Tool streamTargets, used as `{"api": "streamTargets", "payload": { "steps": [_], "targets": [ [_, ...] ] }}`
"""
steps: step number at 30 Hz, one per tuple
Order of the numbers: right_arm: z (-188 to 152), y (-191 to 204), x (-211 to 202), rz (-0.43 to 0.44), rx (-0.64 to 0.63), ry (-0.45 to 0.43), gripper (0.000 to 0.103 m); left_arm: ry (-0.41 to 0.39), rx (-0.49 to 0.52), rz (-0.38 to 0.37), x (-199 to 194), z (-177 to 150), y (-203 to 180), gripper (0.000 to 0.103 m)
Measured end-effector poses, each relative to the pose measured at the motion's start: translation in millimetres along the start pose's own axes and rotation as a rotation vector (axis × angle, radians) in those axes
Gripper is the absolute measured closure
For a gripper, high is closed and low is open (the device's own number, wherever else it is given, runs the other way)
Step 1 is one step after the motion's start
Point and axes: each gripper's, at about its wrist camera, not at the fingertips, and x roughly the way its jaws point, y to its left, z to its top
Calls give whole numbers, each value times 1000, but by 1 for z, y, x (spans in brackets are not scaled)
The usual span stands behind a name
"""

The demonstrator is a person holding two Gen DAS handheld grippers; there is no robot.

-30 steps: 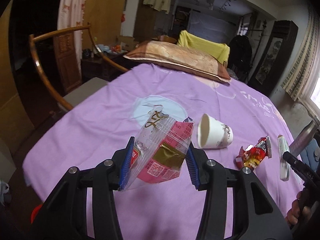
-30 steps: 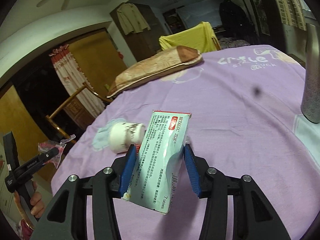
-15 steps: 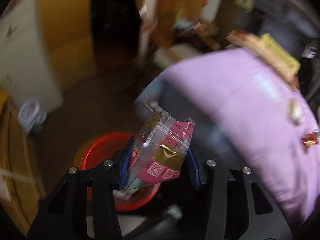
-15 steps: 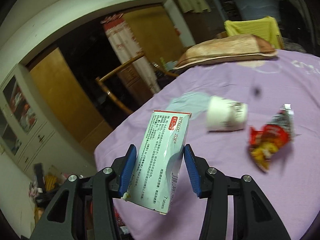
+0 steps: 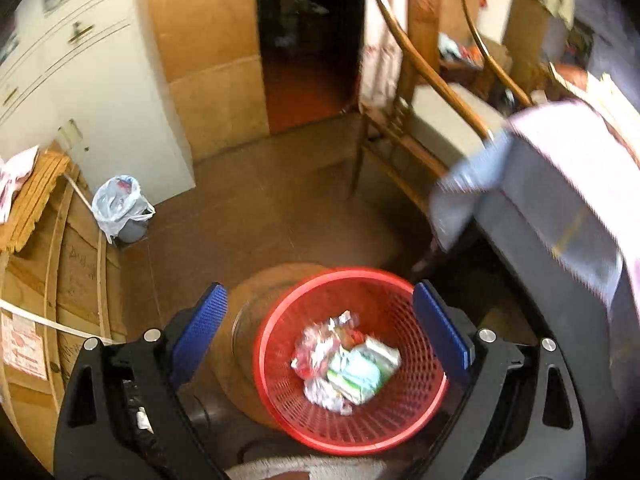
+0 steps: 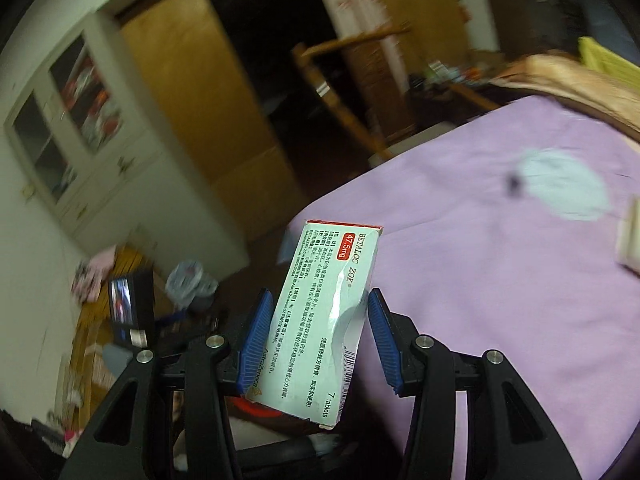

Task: Collect trash
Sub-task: 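Carry both boxes to the red wastebasket and open both grippers over it, then return both tools from the wastebasket to the table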

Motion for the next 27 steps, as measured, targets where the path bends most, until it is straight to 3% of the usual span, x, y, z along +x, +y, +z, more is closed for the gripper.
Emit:
{"api": "streamTargets", "payload": {
  "steps": [4, 8, 11, 19, 27],
  "targets": [
    [-5, 43, 54, 47, -71, 111, 54, -65, -70, 65, -3, 15, 33, 12],
    [-10, 77, 102, 109, -120, 216, 51, -64, -126, 39, -1, 17, 53, 12],
    [-10, 87, 117, 123, -114, 247, 44, -63, -141, 32, -1, 18, 58, 12],
    [-3, 61, 80, 62, -58, 152, 40, -81, -85, 5, -12, 17, 40, 12],
    [-10, 6, 5, -22, 32, -22, 34, -151, 74, -70, -54, 10, -25, 12]
  ]
}}
